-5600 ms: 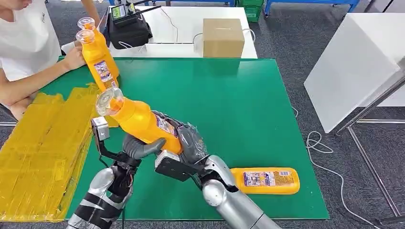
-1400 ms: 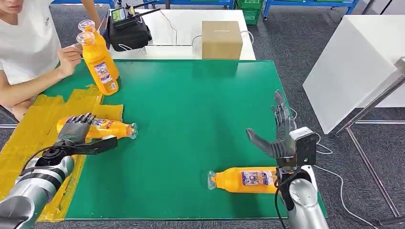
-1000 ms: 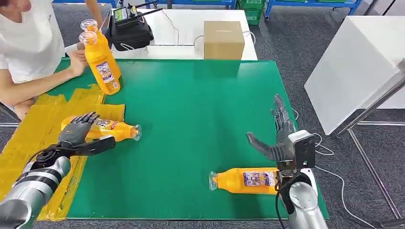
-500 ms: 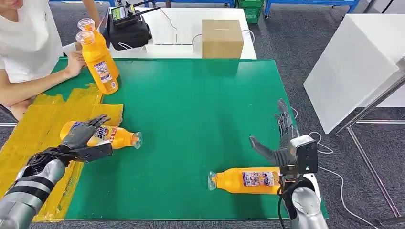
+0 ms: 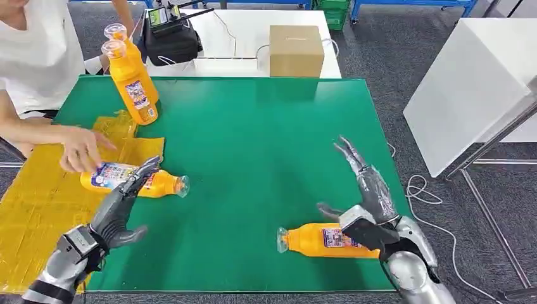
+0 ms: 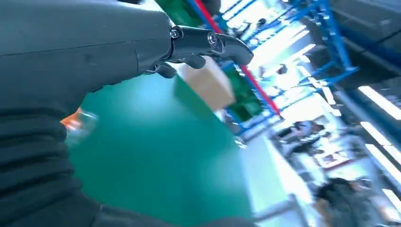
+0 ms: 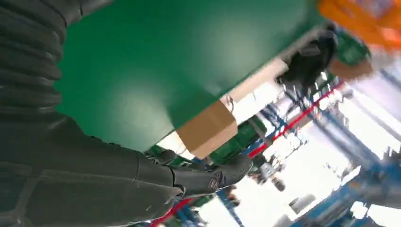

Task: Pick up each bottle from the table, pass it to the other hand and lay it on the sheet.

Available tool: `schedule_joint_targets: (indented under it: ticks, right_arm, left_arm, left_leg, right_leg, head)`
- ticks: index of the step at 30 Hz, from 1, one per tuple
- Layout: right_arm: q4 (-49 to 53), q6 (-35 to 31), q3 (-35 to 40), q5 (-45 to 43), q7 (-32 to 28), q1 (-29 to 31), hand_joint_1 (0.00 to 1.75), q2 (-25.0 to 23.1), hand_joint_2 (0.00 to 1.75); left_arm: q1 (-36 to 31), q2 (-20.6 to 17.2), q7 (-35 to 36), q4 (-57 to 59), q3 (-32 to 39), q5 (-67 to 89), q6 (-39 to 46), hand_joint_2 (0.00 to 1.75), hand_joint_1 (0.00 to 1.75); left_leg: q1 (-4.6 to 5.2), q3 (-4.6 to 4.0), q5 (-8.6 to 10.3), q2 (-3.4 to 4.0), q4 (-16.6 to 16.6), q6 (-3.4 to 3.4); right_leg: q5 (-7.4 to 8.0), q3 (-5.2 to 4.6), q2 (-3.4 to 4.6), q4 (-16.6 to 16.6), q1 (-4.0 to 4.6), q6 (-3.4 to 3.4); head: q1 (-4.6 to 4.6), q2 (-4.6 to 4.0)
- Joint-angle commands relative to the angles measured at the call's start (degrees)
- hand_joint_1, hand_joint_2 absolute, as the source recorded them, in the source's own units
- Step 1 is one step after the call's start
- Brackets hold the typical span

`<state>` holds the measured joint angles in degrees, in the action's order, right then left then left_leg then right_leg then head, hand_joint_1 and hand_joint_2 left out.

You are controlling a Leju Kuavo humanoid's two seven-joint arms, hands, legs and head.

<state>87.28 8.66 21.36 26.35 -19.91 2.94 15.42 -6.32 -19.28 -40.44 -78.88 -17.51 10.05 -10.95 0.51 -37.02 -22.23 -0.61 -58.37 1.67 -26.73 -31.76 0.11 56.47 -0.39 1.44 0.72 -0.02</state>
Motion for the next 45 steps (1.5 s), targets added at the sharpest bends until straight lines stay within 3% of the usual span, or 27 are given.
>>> schedule_joint_targets:
  ticks: [1, 3, 5, 8, 13, 15, 19, 22, 27, 36, 38, 45]
  right_arm:
    - [6.8, 2.3, 7.7, 4.4, -0.3, -3.1, 0.0, 23.4, 1.75]
    - [7.1, 2.3, 7.3, 3.9, -0.1, -4.0, 0.0, 23.8, 1.75]
    - [9.4, 2.7, 6.6, 3.0, -0.4, -6.1, 0.0, 26.6, 1.75]
    - [12.6, 3.1, 4.1, 1.3, -0.9, -9.5, 0.0, 30.6, 1.75]
    - [12.8, 3.6, 3.8, 0.5, -0.7, -10.1, 0.0, 30.8, 1.75]
    - [12.5, 1.8, 1.9, 1.2, 2.2, -12.8, 0.0, 31.6, 1.75]
    - [8.7, -0.5, 1.5, 3.3, 4.8, -15.2, 0.0, 30.0, 1.75]
    - [3.8, -1.3, 3.0, 6.2, 7.5, -12.8, 0.0, 26.5, 1.75]
    - [1.9, -1.5, 4.1, 7.0, 7.4, -11.2, 0.0, 25.3, 1.75]
    - [-17.0, -6.0, 11.3, 13.9, 14.3, -5.1, 0.0, 10.4, 1.75]
    - [-20.2, -6.2, 12.0, 13.4, 14.4, -3.9, 0.0, 7.7, 1.75]
    - [-20.2, -6.4, 12.0, 13.4, 14.5, -3.9, 0.0, 8.0, 1.75]
  left_arm:
    - [-1.3, 10.0, 0.4, 0.3, -2.6, 4.7, 2.4, 1.75, 0.0]
    - [-1.3, 9.9, 0.4, -0.1, -3.2, 4.6, 2.3, 1.75, 0.0]
    - [-1.7, 9.7, 0.4, 0.0, -4.3, 4.4, 2.5, 1.75, 0.0]
    - [-2.7, 9.9, 0.4, 1.0, -5.0, 4.1, 2.9, 1.75, 0.0]
    - [-2.8, 9.7, 0.4, 0.8, -5.3, 3.8, 2.8, 1.75, 0.0]
    - [-2.9, 10.1, 0.4, 1.3, -5.5, 3.9, 3.3, 1.75, 0.0]
    - [-2.4, 10.8, 0.4, 1.4, -5.8, 3.5, 3.0, 1.75, 0.0]
    - [-2.7, 11.4, 0.4, 1.8, -6.2, 3.1, 2.4, 1.75, 0.0]
    - [-3.0, 11.6, 0.4, 2.0, -6.1, 3.2, 2.4, 1.75, 0.0]
    - [-3.4, 13.7, 0.4, 0.9, -6.9, 4.2, 0.5, 1.75, 0.0]
    - [-3.6, 14.0, 0.4, 0.5, -7.5, 4.3, 0.3, 1.75, 0.0]
    - [-3.8, 14.0, 0.4, 0.6, -7.4, 4.3, 0.2, 1.75, 0.0]
  left_leg:
    - [0.13, 0.14, -0.05, -0.39, 0.0, -0.02]
    - [0.14, 0.04, -0.02, -0.34, 0.0, 0.0]
    - [0.15, 0.02, -0.03, -0.27, 0.0, -0.01]
    - [0.19, -0.03, 0.0, -0.34, -0.1, 0.01]
    - [0.12, 0.04, -0.01, -0.15, 0.0, -0.02]
    - [0.08, 0.1, -0.03, 0.03, 0.0, -0.05]
    - [0.02, 0.2, -0.02, -0.19, 0.0, 0.0]
    - [-0.01, 0.09, -0.03, -0.04, 0.1, 0.07]
    - [-0.01, 0.22, -0.09, 0.06, 0.1, 0.02]
    - [-0.11, 0.44, -0.02, 0.12, 0.3, -0.06]
    - [-0.16, 0.13, -0.02, 0.11, 0.1, 0.04]
    - [-0.09, 0.16, -0.06, 0.14, 0.1, 0.01]
  right_leg:
    - [-0.16, 0.3, -0.45, -0.1, -0.13, 0.09]
    - [-0.09, 0.22, -0.32, 0.0, -0.11, 0.04]
    - [-0.04, 0.7, -0.25, -0.1, -0.11, 0.09]
    - [-0.07, 0.65, -0.38, 0.0, -0.14, 0.13]
    - [0.01, 0.67, -0.18, 0.0, -0.08, 0.1]
    - [0.01, 0.7, -0.12, -0.1, -0.06, 0.09]
    - [-0.03, 0.43, -0.33, -0.1, 0.0, 0.1]
    - [0.04, 0.18, -0.13, -0.2, 0.04, 0.13]
    - [0.04, 0.84, -0.12, -0.3, 0.06, 0.1]
    - [0.13, 1.05, -0.08, -0.5, 0.15, 0.05]
    - [0.12, 0.71, -0.04, -0.3, 0.18, 0.08]
    - [0.05, 0.74, -0.03, -0.2, 0.15, 0.09]
  head:
    - [0.02, 0.0]
    - [0.04, 0.0]
    - [0.02, 0.0]
    - [-0.02, 0.0]
    - [0.0, 0.0]
    - [-0.02, 0.0]
    - [-0.02, 0.0]
    - [0.0, 0.0]
    - [-0.02, 0.0]
    - [0.0, 0.0]
    - [0.02, 0.0]
    - [-0.02, 0.0]
